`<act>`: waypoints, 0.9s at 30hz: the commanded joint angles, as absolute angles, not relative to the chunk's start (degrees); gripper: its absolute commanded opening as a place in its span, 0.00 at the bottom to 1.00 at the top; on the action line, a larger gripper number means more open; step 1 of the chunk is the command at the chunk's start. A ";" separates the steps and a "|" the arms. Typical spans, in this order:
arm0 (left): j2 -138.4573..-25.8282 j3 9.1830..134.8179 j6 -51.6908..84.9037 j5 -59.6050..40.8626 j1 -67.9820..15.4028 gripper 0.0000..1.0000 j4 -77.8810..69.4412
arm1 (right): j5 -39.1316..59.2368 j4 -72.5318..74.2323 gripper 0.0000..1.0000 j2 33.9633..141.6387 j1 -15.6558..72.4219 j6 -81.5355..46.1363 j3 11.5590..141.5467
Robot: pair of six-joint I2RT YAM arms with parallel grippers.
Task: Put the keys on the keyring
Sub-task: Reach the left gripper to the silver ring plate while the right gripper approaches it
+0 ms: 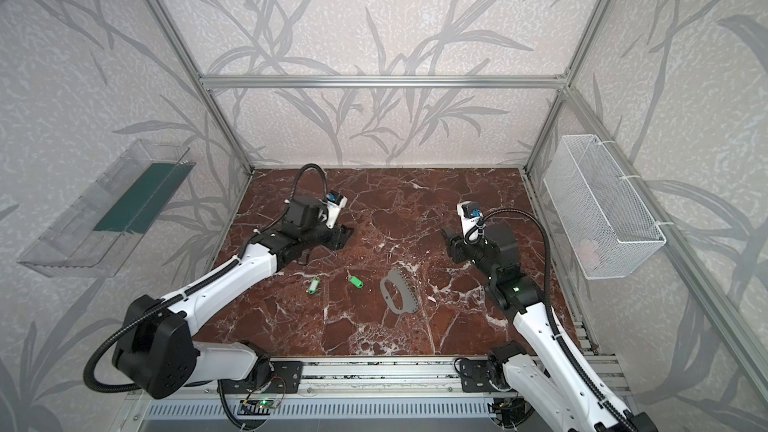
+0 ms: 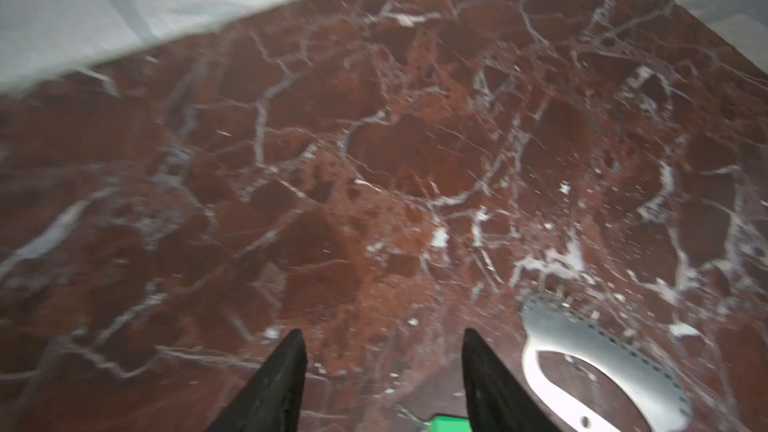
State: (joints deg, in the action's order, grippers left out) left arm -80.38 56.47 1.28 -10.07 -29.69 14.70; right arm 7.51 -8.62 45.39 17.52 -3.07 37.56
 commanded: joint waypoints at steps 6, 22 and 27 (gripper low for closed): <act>-91.90 62.49 2.94 -12.27 -41.91 0.48 21.84 | 6.88 -27.16 0.44 44.25 18.73 -13.04 40.69; -104.50 70.76 1.25 -16.74 -46.88 0.34 24.18 | 4.79 -33.18 0.37 40.34 22.15 -16.79 37.39; -102.74 67.44 -4.61 -19.88 -50.39 0.34 21.28 | 3.89 -34.64 0.35 41.28 22.14 -17.40 38.15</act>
State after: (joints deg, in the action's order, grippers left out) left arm -104.53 68.95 -0.32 -16.86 -48.12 21.76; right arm 4.93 -32.42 40.97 21.82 -16.73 38.04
